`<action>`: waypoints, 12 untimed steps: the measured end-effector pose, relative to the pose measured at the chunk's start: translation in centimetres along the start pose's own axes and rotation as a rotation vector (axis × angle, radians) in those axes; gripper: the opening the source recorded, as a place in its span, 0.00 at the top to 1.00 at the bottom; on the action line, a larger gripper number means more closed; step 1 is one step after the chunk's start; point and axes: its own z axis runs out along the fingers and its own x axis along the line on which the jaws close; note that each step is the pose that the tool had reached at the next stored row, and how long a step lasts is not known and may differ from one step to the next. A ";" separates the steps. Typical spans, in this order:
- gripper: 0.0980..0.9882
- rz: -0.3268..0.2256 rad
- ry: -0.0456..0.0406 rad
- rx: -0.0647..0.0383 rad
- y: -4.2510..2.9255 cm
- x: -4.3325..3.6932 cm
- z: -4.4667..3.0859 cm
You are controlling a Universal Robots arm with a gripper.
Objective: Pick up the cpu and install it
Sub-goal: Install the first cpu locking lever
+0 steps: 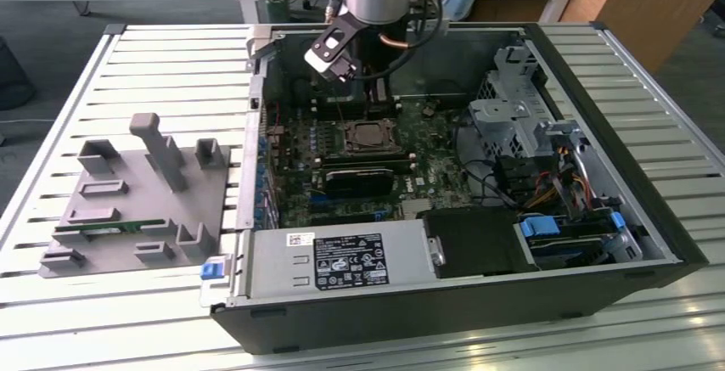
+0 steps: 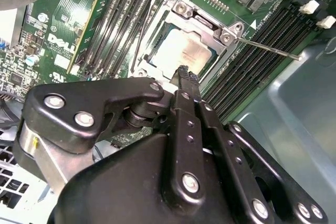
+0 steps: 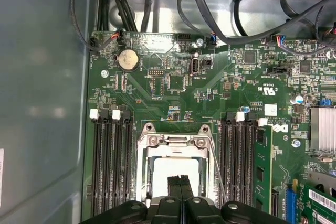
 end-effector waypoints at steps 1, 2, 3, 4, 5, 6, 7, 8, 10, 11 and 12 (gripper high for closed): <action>0.99 0.000 0.0000 0.000 0.00 0.00 -0.03; 0.99 0.000 0.0000 0.000 0.00 0.00 -0.07; 0.99 0.000 0.0000 0.000 0.01 0.00 -0.11; 0.99 0.000 0.0000 0.000 0.01 0.00 -0.16; 0.99 0.000 0.0000 0.000 0.01 0.00 -0.20; 0.99 0.000 0.0001 0.000 0.01 0.00 -0.26; 0.99 0.000 0.0001 0.000 0.02 0.00 -0.34; 0.99 0.000 0.0000 0.000 0.02 0.00 -0.46; 0.99 0.000 0.0001 0.000 0.04 -0.01 -0.77; 0.99 0.000 0.0000 0.000 0.05 -0.01 -0.97; 0.99 0.000 0.0001 0.000 0.06 -0.01 -1.20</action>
